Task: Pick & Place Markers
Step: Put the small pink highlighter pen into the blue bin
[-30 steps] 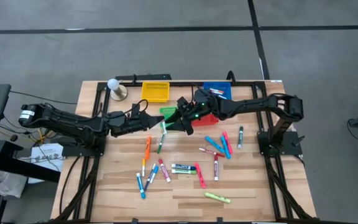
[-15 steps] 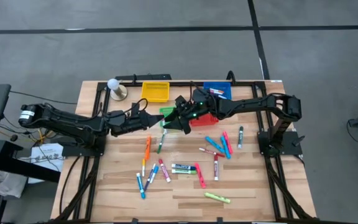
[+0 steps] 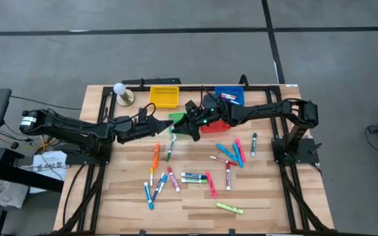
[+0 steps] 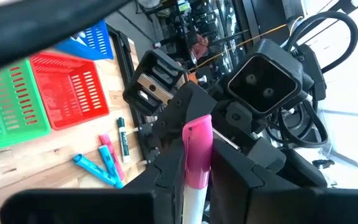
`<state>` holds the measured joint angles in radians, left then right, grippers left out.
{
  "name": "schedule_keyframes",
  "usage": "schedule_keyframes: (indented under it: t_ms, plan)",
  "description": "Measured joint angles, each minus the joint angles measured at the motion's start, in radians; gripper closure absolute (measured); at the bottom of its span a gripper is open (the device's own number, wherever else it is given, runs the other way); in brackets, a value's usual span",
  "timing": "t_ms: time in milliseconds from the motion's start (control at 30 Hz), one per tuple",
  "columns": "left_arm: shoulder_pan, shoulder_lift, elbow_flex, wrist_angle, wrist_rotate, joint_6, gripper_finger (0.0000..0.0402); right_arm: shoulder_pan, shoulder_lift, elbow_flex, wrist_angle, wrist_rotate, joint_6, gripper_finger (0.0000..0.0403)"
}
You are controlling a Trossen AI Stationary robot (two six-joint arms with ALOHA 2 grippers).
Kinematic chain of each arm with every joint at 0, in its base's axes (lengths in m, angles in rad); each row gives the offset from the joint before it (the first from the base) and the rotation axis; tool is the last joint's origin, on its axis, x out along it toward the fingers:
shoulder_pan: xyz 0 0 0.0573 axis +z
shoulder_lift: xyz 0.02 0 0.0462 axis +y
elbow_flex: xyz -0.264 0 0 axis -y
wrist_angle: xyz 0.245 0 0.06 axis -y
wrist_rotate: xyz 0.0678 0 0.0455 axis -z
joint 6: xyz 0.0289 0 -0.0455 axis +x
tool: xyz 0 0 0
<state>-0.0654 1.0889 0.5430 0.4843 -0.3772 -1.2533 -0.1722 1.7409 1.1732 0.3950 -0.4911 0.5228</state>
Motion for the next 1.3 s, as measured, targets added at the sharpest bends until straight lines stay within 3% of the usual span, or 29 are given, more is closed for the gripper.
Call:
schedule_keyframes:
  t_ms: [667, 1000, 1300]
  plan:
    - [0.000, -0.001, 0.001, 0.007, -0.023, 0.000, 0.0334, 0.010, 0.000, -0.001, 0.027, 0.031, 0.000, 0.0290]
    - [0.000, -0.001, 0.001, 0.009, -0.022, 0.006, 0.0334, 0.017, 0.001, -0.001, 0.032, 0.050, 0.000, 0.0333]
    - [0.000, 0.000, 0.001, 0.010, -0.019, 0.015, 0.0334, 0.017, 0.001, -0.001, 0.032, 0.050, -0.004, 0.0339]
